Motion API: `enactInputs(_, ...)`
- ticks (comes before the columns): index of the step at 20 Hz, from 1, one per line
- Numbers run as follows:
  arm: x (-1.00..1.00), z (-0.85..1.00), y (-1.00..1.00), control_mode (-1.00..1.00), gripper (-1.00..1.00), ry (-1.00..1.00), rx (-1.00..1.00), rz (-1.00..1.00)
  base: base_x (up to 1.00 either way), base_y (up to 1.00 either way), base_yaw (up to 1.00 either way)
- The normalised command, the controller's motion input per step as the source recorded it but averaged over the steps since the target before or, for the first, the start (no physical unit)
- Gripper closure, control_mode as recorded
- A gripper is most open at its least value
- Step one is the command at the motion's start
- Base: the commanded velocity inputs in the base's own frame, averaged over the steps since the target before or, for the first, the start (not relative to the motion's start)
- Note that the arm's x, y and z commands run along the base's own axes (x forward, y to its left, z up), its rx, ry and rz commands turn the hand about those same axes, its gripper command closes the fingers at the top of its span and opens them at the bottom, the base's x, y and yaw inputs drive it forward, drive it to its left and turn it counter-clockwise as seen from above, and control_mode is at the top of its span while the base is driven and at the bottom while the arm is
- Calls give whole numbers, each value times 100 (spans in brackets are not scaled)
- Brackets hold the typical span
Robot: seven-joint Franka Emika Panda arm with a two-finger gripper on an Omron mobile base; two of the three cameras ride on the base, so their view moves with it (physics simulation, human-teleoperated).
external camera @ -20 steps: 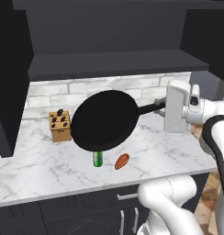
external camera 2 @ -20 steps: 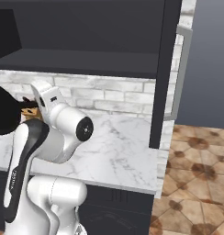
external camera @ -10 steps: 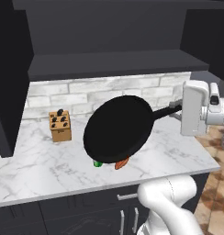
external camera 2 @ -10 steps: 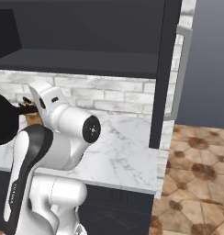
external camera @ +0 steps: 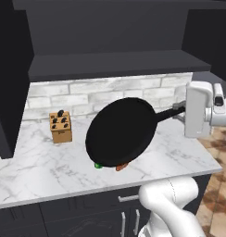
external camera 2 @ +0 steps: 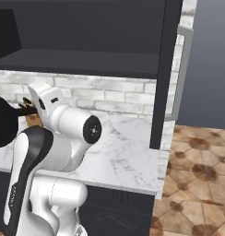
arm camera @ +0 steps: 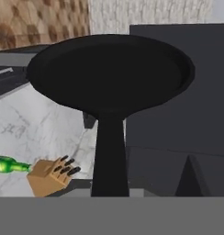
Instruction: Pick the pan from the cabinet and place it on the stove. Then turn on the stove burner for the pan.
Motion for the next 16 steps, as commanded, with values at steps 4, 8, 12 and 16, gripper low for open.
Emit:
enactInputs(4,-11,-6,0,100,100,0,0,0,-53,0,-2)
enactInputs(8,0,0,0,100,100,0,0,0,-76,0,-4)
enactInputs(12,0,0,0,100,100,0,0,0,-72,0,-2)
enactInputs(16,0,0,0,100,100,0,0,0,-70,3,-1)
